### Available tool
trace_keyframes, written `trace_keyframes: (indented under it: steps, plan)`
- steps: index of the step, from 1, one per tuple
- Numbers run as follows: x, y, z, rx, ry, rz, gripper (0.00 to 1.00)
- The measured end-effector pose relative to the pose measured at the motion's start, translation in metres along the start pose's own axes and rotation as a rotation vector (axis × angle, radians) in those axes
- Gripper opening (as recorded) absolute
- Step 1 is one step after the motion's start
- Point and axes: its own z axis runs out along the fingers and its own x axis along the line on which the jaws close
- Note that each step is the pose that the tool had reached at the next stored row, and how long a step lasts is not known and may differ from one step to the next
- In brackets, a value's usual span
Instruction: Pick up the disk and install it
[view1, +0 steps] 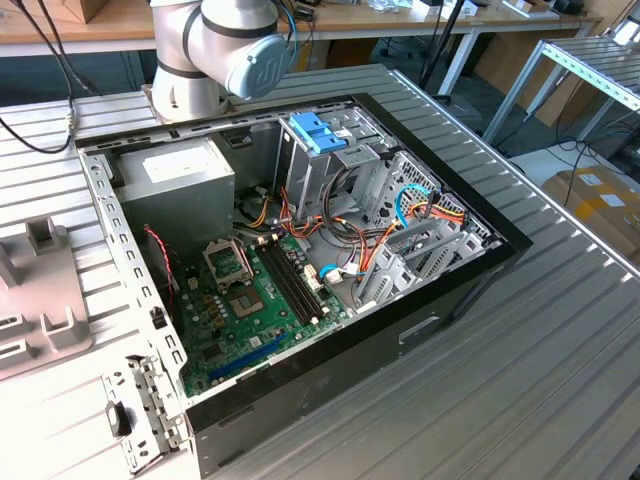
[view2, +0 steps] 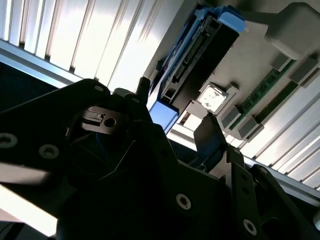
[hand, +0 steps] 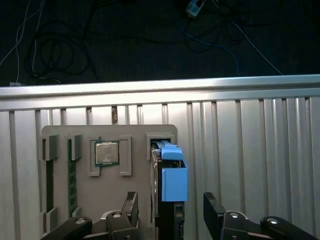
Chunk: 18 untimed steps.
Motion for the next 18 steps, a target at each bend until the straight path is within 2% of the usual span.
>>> trace_keyframes:
  steps: [2, 4, 10, 12, 18]
  plan:
    - [0.0000, 0.0011, 0.0012, 0.0000, 0.0000, -0.001, 0.63]
    - [0.0002, 0.0034, 0.0061, -0.0001, 0.0001, -0.005, 0.63]
    - [0.0005, 0.0041, 0.0142, -0.0003, 0.0002, -0.012, 0.63]
    - [0.0007, 0.0070, 0.0175, -0.0004, 0.0003, -0.015, 0.63]
    - [0.0009, 0.0091, 0.0215, -0.0004, 0.0003, -0.017, 0.63]
